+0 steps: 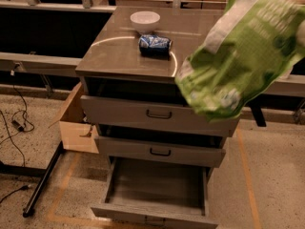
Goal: Place green rice chip bag into bottom drawer
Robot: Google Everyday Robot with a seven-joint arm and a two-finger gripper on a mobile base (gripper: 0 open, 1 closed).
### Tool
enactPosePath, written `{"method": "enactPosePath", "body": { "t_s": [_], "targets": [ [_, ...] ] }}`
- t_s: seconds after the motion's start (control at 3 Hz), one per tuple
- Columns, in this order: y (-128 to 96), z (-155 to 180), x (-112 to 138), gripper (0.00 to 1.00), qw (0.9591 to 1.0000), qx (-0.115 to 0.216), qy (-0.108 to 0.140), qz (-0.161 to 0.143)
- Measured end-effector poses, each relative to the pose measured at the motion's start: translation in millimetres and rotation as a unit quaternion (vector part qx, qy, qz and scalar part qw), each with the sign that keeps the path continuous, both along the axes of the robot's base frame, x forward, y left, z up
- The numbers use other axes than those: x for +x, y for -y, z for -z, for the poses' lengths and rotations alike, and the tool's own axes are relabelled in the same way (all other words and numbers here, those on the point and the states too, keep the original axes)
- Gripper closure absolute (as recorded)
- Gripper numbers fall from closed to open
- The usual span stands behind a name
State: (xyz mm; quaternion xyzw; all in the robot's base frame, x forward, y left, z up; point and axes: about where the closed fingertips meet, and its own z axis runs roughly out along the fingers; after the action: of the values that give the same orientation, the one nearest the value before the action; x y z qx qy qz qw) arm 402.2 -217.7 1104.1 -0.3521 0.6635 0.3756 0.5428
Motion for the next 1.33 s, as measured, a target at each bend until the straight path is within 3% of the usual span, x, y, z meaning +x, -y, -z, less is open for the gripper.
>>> {"method": "enactPosePath", "body": {
  "t_s": [0.33, 0.67, 1.33],
  "targets": [
    [-36.3, 78.7, 4.9, 1.0, 0.9976, -0.01, -0.06, -0.032],
    [-57.6, 125.0, -3.0, 1.0, 0.9925, -0.013, -0.109, -0.055],
    [-59.5, 123.2, -6.9, 1.0, 0.9923, -0.026, -0.108, -0.054]
  ]
}}
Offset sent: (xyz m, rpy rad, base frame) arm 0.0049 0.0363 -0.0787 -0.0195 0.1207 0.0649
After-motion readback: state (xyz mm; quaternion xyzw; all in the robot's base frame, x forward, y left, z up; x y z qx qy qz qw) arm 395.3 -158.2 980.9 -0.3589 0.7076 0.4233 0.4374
